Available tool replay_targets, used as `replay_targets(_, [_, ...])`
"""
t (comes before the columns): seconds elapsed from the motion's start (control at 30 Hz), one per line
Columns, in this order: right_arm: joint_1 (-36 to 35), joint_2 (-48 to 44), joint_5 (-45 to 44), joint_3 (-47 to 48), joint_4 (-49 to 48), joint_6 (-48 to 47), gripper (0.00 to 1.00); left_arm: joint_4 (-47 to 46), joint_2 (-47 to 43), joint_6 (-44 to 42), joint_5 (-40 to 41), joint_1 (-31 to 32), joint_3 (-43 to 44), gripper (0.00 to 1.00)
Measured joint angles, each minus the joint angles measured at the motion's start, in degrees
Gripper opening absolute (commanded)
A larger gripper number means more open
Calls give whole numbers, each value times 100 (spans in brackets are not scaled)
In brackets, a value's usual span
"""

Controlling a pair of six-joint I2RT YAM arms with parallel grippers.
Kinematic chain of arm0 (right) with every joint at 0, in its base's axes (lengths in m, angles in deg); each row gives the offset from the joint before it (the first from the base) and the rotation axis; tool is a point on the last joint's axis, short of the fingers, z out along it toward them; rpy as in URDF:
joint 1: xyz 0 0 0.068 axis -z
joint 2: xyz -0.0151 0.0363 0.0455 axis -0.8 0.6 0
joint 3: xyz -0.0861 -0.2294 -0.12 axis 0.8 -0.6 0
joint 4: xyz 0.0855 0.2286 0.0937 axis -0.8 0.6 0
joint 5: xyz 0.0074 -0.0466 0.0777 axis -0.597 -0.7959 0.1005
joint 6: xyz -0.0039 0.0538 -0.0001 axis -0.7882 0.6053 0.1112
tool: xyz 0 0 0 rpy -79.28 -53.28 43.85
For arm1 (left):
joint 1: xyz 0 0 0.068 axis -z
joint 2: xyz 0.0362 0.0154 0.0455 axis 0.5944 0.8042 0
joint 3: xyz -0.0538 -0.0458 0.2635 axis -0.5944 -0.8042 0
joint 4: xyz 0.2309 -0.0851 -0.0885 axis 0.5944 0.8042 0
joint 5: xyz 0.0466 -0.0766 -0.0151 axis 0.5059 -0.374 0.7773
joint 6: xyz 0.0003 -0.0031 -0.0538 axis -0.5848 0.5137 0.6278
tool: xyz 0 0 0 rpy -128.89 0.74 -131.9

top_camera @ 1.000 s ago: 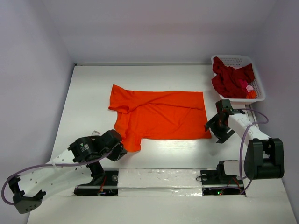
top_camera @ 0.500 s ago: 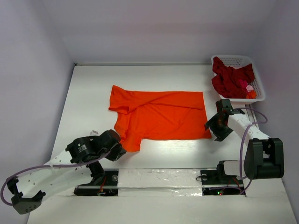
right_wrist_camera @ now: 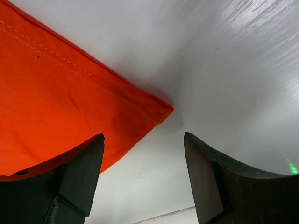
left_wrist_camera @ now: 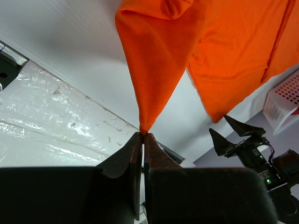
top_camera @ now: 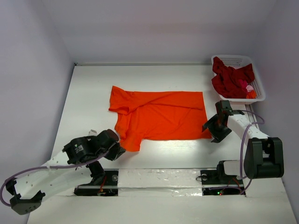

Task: Fold and stack the t-shirts
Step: Grap the side of the flattened tshirt closest away from the robot with both arms

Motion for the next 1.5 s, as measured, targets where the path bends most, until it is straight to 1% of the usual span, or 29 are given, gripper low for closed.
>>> replay_targets(0.4, [0,85,87,-31,-39,188,75,20,-138,2,-2,0,0,0])
replay_targets(0.6, [0,42,162,-125,-101,444,74,26,-173,7,-4,0,0,0])
replay_targets(0.7, [0,4,254,-160,-129,557,70,35,-181,11,-4,0,0,0])
replay_targets(0.73, [2,2,284,-173,-140,581,63,37,-181,13,-4,0,0,0])
replay_targets(0.77, [0,0,310,-190,-153,599,60,37,-181,15,-2,0,0,0])
replay_targets(0.83, [2,0,367,-212,-149,660,58,39,-184,15,-2,0,0,0])
replay_targets(0.9, [2,0,391,-214,-153,686,58,42,-184,17,-2,0,9,0])
replay_targets(0.97, [2,0,411,-214,-153,688,54,42,-188,20,0,0,35,0])
replay_targets(1.23, [0,-44,529,-302,-175,721,51,44,-258,20,13,0,101,0])
replay_targets(1.5, [2,-72,763,-490,-195,787,51,46,-291,20,20,0,105,0])
